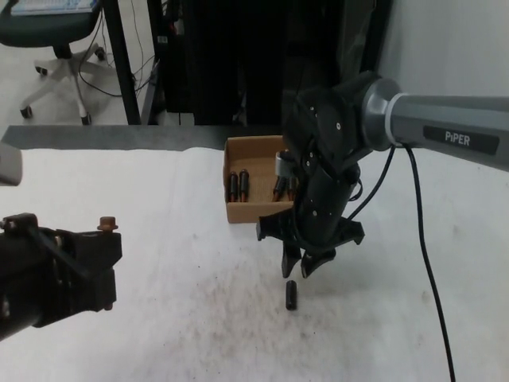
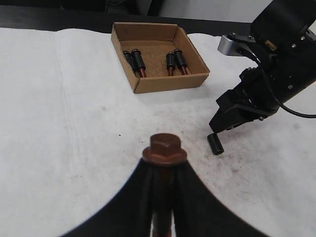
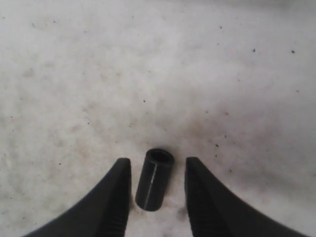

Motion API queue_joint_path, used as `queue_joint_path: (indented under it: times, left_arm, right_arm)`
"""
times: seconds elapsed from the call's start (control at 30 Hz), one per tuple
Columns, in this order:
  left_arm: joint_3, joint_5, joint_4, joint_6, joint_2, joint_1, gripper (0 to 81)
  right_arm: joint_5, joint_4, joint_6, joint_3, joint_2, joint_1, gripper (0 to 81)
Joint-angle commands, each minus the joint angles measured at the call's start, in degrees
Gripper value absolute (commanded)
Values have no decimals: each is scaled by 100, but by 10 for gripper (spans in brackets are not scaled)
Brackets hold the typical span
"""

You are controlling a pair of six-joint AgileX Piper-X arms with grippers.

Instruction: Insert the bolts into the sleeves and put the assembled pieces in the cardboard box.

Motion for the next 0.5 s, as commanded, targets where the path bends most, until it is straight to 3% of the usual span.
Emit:
queue_joint_path:
  times: [0.0, 0.33, 0.47]
  left_arm:
    - [-12, 39, -75, 15, -58, 4, 4]
    - [-12, -10, -75, 47, -58, 4, 4]
    - [-12, -10, -75, 70, -58, 4, 4]
  right_arm:
    - [5, -115, 102, -63, -49, -2, 346]
    - [58, 137, 102, -63, 285, 255, 342]
    - [492, 120, 102, -63, 326, 406, 342]
